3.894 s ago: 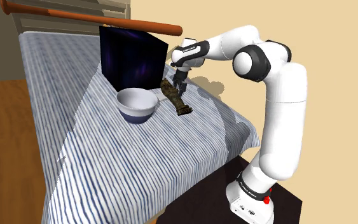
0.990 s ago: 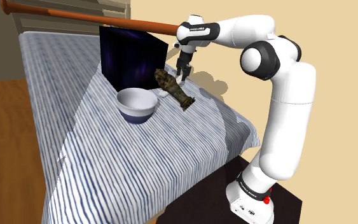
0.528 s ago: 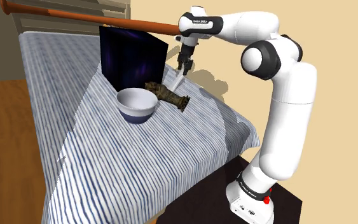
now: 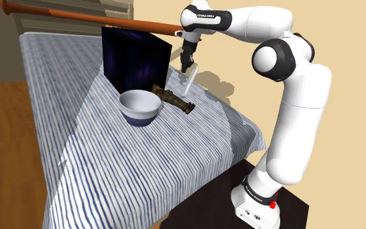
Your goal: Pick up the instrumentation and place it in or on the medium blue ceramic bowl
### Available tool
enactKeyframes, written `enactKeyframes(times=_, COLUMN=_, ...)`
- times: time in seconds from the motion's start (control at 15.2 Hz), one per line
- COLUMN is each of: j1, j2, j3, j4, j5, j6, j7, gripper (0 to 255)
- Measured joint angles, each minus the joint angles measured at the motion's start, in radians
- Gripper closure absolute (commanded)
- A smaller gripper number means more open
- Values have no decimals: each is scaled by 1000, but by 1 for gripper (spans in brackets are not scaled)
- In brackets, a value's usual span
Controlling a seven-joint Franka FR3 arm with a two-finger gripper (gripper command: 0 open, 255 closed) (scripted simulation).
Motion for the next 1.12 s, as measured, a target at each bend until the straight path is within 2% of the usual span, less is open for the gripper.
enactKeyframes(times=0.07, j1=1, j2=0, j3=1, j4=0, j5=0, j6=0, j7=0, gripper=0)
enactKeyframes(times=0.2, j1=-7, j2=-4, j3=-5, j4=-2, j5=13, j6=10, j7=14, gripper=0)
enactKeyframes(times=0.33, j1=-36, j2=-13, j3=-22, j4=-6, j5=60, j6=43, j7=57, gripper=0)
enactKeyframes(times=0.79, j1=-116, j2=-143, j3=-97, j4=-201, j5=227, j6=282, j7=241, gripper=0)
enactKeyframes(times=1.12, j1=-119, j2=-152, j3=-102, j4=-265, j5=260, j6=363, j7=261, gripper=0)
